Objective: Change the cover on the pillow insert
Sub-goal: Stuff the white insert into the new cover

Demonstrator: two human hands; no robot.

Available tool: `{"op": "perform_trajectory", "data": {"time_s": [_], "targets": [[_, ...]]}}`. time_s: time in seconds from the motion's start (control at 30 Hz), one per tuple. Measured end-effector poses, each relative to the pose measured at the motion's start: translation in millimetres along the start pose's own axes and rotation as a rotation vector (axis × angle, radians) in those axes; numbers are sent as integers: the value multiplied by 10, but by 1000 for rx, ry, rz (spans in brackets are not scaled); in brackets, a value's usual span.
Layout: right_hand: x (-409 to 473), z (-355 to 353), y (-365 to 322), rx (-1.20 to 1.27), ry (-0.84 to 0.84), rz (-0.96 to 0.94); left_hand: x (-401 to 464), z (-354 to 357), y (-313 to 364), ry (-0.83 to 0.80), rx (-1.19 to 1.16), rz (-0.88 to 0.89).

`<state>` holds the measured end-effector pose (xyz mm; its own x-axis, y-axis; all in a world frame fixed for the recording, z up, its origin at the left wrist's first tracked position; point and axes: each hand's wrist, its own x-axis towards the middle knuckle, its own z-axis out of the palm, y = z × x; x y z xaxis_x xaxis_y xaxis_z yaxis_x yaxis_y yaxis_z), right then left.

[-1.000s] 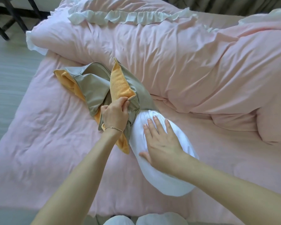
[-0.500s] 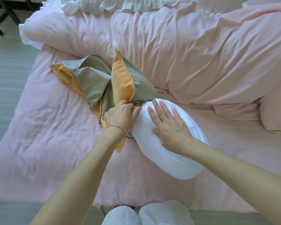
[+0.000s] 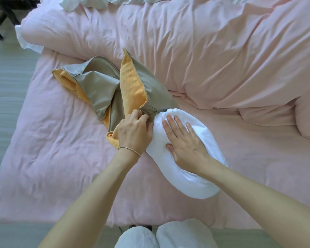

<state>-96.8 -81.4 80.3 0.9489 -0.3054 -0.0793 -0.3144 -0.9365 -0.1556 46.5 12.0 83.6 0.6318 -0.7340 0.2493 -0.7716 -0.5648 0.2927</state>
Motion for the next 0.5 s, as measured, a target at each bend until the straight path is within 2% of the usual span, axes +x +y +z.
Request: {"op": "perform_trajectory", "data": {"time_s": [0.07, 0.23, 0.33, 0.5], "targets": [[36, -37, 30, 32, 22, -7, -16, 44, -3, -5, -74, -5], [40, -83, 70, 50, 89, 16, 186, 129, 103, 18, -183, -151], [38, -108, 70, 63, 77, 51, 317, 125, 150, -86, -181, -267], [271, 50, 12, 205, -25, -71, 346, -14, -44, -240, -650, -478]]}}
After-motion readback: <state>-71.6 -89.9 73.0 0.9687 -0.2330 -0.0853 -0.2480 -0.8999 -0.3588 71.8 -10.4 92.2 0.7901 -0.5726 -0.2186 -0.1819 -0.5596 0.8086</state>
